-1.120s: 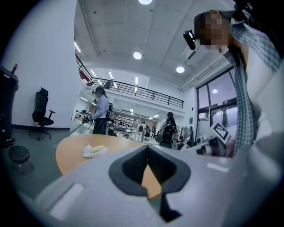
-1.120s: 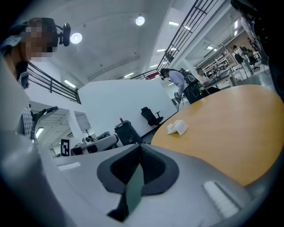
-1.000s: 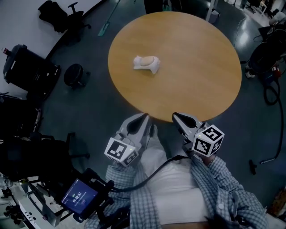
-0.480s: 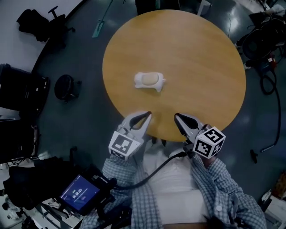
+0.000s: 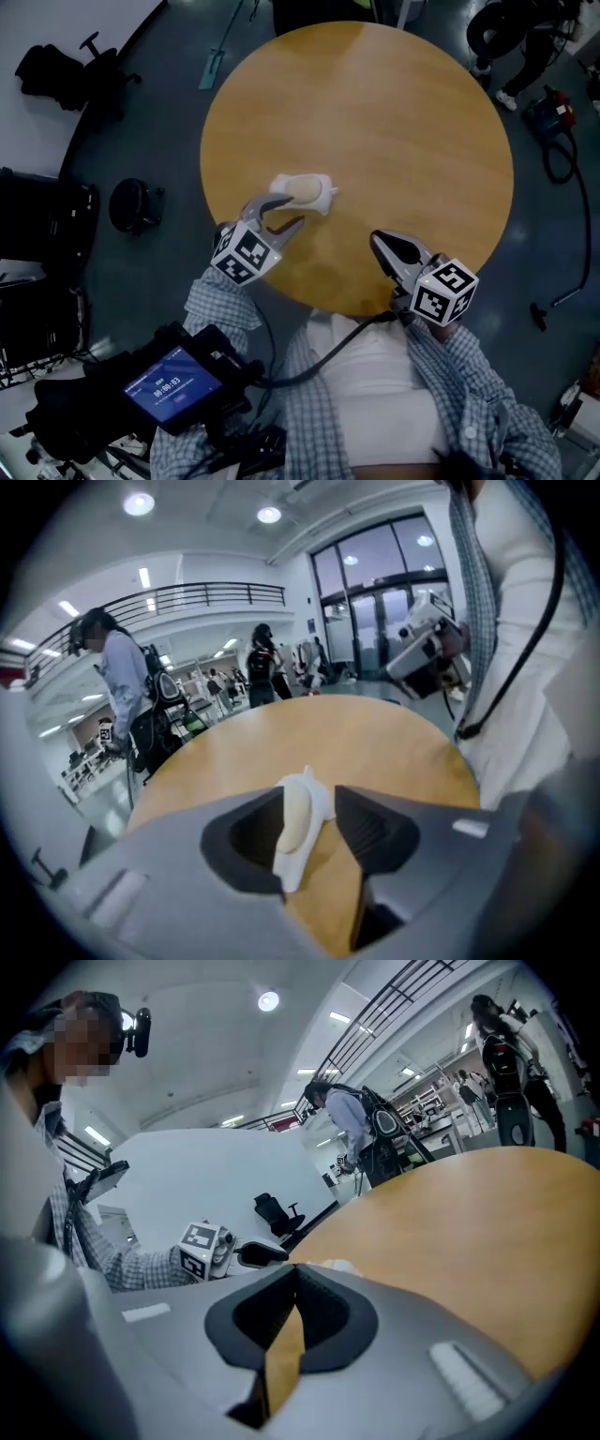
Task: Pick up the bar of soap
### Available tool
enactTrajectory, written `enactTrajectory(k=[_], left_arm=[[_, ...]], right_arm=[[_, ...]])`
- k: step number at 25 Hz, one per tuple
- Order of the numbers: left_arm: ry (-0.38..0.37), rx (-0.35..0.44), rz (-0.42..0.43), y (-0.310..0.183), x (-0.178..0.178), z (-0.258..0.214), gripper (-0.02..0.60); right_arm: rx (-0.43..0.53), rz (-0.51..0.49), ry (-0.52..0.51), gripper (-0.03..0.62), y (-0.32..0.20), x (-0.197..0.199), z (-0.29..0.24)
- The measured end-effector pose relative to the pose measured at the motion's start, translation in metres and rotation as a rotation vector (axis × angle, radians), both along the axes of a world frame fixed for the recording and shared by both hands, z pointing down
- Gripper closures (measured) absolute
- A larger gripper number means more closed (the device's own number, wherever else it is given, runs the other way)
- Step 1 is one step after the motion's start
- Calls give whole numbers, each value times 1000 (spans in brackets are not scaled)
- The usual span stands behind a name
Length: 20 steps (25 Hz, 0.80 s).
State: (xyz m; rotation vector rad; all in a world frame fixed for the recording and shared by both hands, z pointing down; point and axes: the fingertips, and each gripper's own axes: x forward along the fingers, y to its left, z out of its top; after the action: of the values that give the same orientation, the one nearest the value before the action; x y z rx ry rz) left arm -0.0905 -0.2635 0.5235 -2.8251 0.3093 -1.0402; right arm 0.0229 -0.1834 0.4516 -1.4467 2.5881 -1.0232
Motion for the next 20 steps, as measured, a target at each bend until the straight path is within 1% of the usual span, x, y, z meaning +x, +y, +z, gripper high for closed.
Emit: enactTrajectory(k=[2,4,6,8,10,13,17,20], left_arm=[[-113,17,78,-16,2,16,395],[-216,16,161,-23,5,34,362],[-296,-2,235,-31,11,53,340],[-352,-27,285,-40,17,68,323],[-382,-66,324,-43,21,76,319],[-381,-144,360,-38,21,74,328],[-373,-247,361,-33,16,74,323],[-382,-321,352,-33,15,70,318]], right_arm=[[-5,12,7,591,-6,8,0],[-14,28,9,591,-10,17,3],[-24,45,6,591,-16,28,8],[-35,55,2,591,-24,37,14],[-46,60,1,591,-28,44,17],[-58,68,-1,591,-25,48,15],[-70,67,-10,591,-22,45,15],[-77,64,-17,591,-21,44,14]])
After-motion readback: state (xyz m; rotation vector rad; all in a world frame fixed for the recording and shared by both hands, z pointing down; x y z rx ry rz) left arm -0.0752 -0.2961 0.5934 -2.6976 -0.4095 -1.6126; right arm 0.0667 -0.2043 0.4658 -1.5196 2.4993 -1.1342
